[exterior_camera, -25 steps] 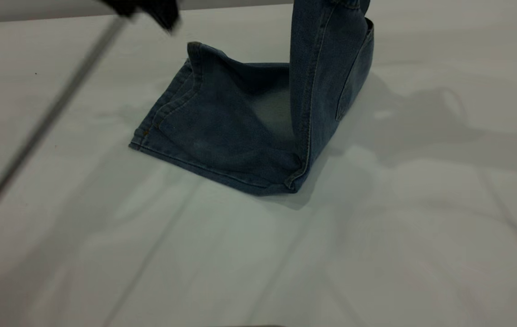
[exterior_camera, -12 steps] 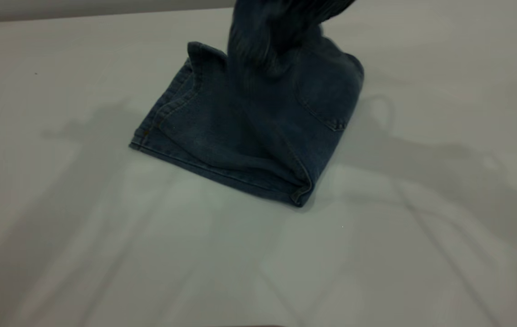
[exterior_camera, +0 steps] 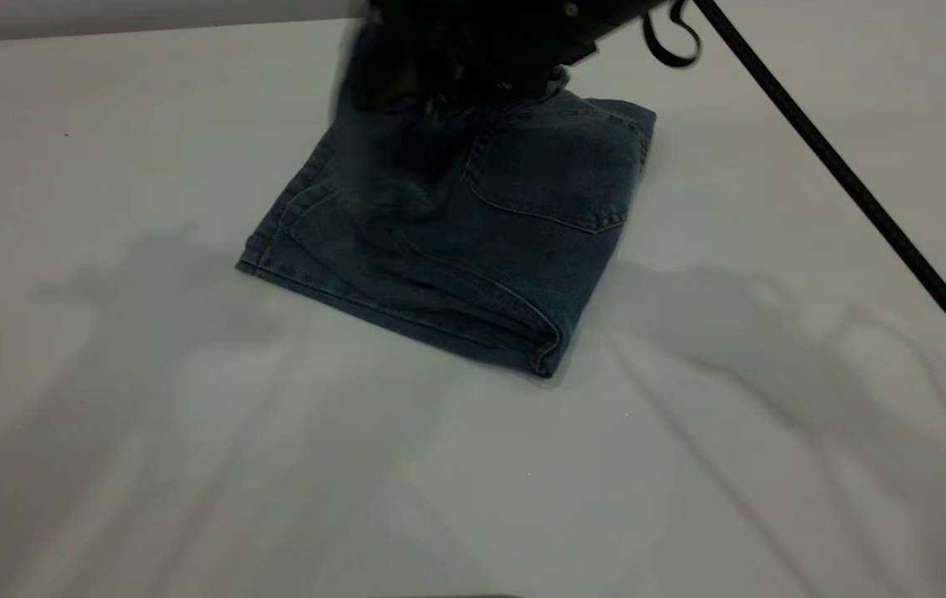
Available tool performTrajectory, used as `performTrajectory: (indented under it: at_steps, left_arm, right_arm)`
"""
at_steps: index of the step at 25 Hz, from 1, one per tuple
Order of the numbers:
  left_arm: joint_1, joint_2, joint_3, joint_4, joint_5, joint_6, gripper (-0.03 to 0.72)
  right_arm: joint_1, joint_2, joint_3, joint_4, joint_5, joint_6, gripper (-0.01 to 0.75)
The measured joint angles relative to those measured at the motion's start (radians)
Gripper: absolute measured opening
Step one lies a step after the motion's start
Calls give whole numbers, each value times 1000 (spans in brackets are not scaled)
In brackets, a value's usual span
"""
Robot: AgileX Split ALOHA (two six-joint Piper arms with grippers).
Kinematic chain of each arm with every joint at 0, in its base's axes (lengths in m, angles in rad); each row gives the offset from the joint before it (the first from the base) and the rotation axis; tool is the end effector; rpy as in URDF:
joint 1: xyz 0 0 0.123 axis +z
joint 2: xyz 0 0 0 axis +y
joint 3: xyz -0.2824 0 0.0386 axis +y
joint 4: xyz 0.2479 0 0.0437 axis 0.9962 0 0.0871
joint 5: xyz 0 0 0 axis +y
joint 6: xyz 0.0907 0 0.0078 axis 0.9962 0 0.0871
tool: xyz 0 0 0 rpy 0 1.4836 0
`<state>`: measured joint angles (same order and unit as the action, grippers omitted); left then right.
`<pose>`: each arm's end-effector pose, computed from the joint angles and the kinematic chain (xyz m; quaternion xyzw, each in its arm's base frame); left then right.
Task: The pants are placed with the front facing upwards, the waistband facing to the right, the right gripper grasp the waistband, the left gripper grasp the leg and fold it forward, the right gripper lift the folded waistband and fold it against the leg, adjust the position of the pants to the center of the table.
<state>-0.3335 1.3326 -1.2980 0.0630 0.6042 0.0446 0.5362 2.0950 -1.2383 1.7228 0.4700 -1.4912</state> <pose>0.2823 -0.0943 0.3939 0.1776 0.8544 -0.0422 0.4866 0.3511 0.2562 0.1375 -0.2225 0.8579 0.3507 0.3024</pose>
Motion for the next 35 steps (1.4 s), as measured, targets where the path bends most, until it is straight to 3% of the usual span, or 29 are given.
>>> performTrajectory:
  at_steps: [4, 11, 16, 21, 23, 29, 35]
  left_arm:
    - [0, -47, 0, -1, 31, 0, 477]
    - [0, -174, 0, -16, 58, 0, 477]
    - [0, -249, 0, -16, 82, 0, 477]
    - [0, -288, 0, -18, 95, 0, 477]
    - [0, -293, 0, -30, 98, -1, 477]
    - [0, -292, 0, -45, 98, -1, 477]
    - [0, -292, 0, -48, 98, -1, 477]
  right_arm:
    - [38, 0, -68, -210, 35, 210, 598]
    - [162, 0, -271, -828, 100, 815, 550]
    - [173, 0, -370, -1194, 150, 1181, 545]
    - [163, 28, -376, -1325, 168, 1541, 534]
    - [163, 56, -401, -1354, 225, 1639, 509]
    - [171, 189, -646, -1447, 451, 1769, 453]
    - [171, 355, -875, -1471, 468, 2048, 449]
